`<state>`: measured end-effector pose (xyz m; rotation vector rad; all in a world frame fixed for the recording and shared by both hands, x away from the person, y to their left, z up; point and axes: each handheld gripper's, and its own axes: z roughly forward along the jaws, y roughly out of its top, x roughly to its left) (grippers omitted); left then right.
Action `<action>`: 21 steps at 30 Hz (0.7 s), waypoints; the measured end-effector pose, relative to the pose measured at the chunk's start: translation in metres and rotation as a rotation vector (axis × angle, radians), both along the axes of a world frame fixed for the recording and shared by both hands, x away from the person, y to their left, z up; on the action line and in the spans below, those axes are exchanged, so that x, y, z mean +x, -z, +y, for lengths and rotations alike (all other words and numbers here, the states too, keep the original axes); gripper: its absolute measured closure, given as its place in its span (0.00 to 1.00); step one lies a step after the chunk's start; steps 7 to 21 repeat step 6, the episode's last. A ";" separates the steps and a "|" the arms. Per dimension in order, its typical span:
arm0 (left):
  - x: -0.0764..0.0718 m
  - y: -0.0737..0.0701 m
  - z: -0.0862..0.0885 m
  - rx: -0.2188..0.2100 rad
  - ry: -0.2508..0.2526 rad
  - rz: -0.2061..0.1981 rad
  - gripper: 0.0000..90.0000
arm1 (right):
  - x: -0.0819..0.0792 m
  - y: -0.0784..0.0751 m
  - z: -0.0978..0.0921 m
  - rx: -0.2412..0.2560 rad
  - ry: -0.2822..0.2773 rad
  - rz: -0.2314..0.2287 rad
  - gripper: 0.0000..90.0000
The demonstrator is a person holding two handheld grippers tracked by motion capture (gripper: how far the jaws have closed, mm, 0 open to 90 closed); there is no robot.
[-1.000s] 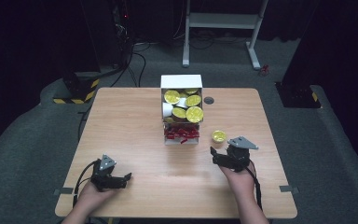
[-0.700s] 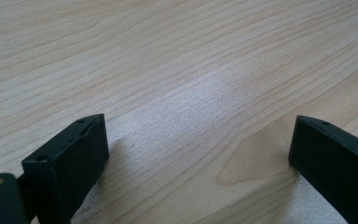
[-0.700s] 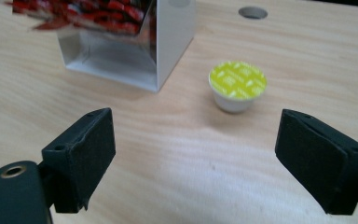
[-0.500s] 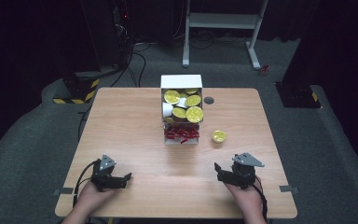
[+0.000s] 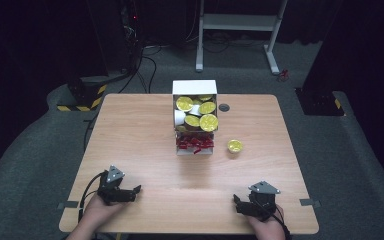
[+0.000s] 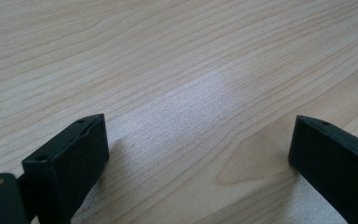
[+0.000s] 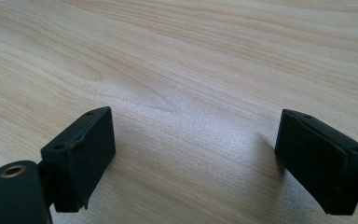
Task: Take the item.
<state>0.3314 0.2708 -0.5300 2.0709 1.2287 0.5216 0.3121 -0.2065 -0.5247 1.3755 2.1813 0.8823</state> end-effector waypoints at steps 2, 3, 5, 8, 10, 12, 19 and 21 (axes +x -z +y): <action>0.000 0.000 0.000 -0.004 -0.004 -0.002 0.06 | 0.001 0.000 0.000 0.001 0.000 0.002 0.12; 0.000 0.000 0.000 -0.003 -0.003 -0.003 0.06 | 0.001 0.000 0.000 0.002 0.000 0.004 0.12; 0.000 0.000 0.000 -0.003 -0.004 -0.003 0.06 | 0.001 0.000 0.000 0.002 -0.001 0.003 0.12; 0.000 0.000 0.000 -0.004 -0.005 -0.002 0.06 | 0.001 0.000 0.000 0.002 -0.001 0.004 0.12; 0.000 0.000 0.000 -0.004 -0.005 -0.002 0.06 | 0.001 0.000 0.000 0.002 -0.001 0.004 0.12; 0.000 0.000 0.000 -0.004 -0.005 -0.002 0.06 | 0.001 0.000 0.000 0.002 -0.001 0.004 0.12; 0.000 0.000 0.000 -0.004 -0.005 -0.002 0.06 | 0.001 0.000 0.000 0.002 -0.001 0.004 0.12; 0.000 0.000 0.000 -0.004 -0.005 -0.002 0.06 | 0.001 0.000 0.000 0.002 -0.001 0.004 0.12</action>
